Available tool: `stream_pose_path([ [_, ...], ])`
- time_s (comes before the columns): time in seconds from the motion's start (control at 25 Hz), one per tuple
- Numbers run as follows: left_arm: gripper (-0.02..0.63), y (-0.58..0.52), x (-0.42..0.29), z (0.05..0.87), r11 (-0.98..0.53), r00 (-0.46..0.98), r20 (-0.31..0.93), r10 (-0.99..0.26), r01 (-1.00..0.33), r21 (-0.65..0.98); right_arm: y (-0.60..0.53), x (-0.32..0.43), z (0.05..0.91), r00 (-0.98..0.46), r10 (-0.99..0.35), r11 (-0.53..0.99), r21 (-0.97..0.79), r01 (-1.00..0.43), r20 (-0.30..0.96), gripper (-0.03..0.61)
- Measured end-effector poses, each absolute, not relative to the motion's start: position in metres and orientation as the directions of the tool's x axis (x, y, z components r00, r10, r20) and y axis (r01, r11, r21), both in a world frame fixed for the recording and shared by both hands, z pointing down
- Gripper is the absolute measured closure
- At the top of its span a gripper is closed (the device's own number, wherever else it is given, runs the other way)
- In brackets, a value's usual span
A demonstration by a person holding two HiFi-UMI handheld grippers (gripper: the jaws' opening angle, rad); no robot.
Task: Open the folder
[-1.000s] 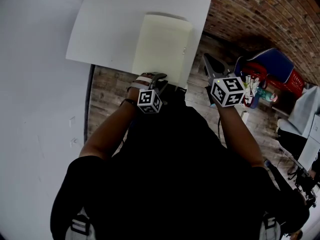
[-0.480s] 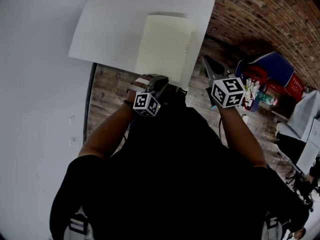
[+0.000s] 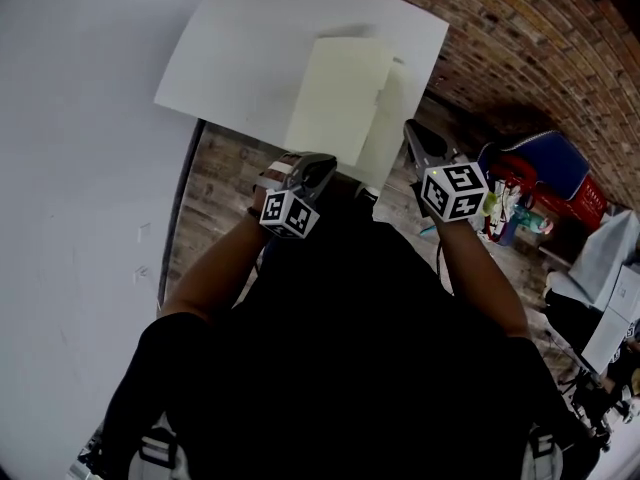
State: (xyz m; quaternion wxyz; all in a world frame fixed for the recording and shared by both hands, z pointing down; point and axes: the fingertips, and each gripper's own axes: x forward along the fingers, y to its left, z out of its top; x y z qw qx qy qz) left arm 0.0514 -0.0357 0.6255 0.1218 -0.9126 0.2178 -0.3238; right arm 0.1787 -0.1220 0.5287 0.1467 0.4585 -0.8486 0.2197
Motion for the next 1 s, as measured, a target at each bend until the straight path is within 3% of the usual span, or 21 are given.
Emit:
stream_pose_path([
  [0.44, 0.598, -0.056, -0.008, 0.595, -0.776, 0.632, 0.45, -0.631, -0.522, -0.355, -0.134, 0.133, 0.522, -0.598, -0.675, 0.554, -0.239, -0.798, 0.433, 0.578],
  [1.0, 0.606, -0.083, -0.085, 0.586, -0.641, 0.524, 0.417, -0.743, -0.736, -0.217, -0.143, 0.095, 0.515, -0.631, -0.646, 0.601, -0.223, -0.767, 0.428, 0.578],
])
